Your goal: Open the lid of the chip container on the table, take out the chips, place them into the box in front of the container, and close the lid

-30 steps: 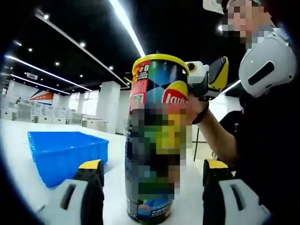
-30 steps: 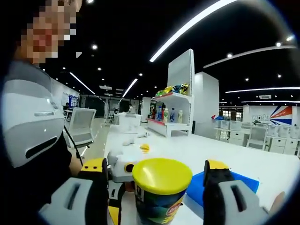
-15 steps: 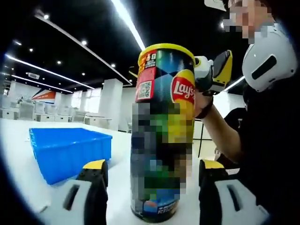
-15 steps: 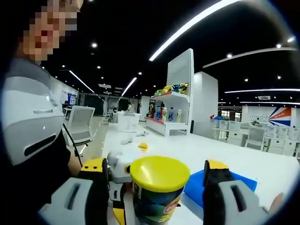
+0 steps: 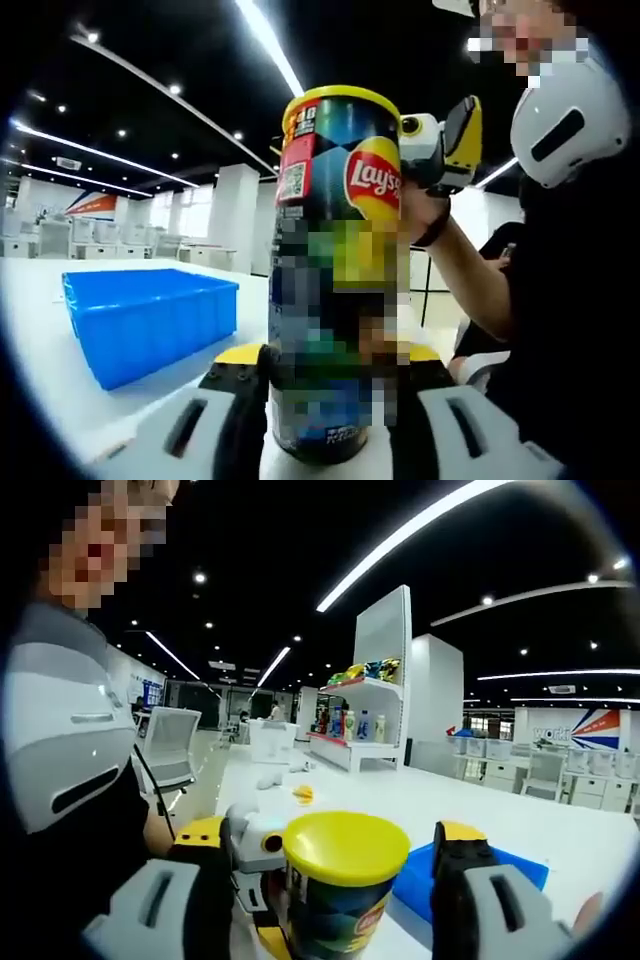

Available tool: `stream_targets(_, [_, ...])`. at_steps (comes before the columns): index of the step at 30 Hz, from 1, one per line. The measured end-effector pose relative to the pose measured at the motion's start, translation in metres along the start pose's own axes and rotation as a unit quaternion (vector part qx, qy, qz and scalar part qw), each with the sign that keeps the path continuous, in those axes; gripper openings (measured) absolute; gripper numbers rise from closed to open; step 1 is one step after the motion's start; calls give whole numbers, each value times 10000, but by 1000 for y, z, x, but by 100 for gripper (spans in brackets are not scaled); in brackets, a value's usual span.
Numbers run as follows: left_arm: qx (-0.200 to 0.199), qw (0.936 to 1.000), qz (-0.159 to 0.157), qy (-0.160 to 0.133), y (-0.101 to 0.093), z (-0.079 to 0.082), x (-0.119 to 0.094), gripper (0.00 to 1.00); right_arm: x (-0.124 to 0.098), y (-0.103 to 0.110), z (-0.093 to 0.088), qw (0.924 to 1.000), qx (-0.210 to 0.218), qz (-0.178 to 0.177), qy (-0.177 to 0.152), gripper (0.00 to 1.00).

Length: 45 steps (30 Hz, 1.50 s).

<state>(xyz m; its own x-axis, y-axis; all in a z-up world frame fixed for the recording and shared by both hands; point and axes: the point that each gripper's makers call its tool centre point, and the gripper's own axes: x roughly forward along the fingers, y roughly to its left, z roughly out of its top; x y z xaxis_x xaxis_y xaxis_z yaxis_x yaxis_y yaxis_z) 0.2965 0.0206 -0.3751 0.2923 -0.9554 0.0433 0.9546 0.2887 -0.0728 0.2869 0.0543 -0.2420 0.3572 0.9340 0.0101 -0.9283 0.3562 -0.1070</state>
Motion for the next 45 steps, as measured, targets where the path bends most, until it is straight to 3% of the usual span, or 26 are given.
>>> stream_targets(26, [-198, 9998, 11, -38, 1, -1, 0, 47, 6, 0, -3, 10000, 15, -56, 34, 66])
stream_targets(32, [-211, 9998, 13, -43, 1, -1, 0, 47, 8, -1, -4, 9998, 162, -68, 27, 57])
stream_targets(34, [-217, 9998, 1, -45, 0, -1, 0, 47, 7, -8, -5, 9995, 197, -227, 61, 47])
stream_targets(45, [-200, 9998, -23, -28, -1, -2, 1, 47, 5, -11, -3, 9990, 291, -335, 98, 45])
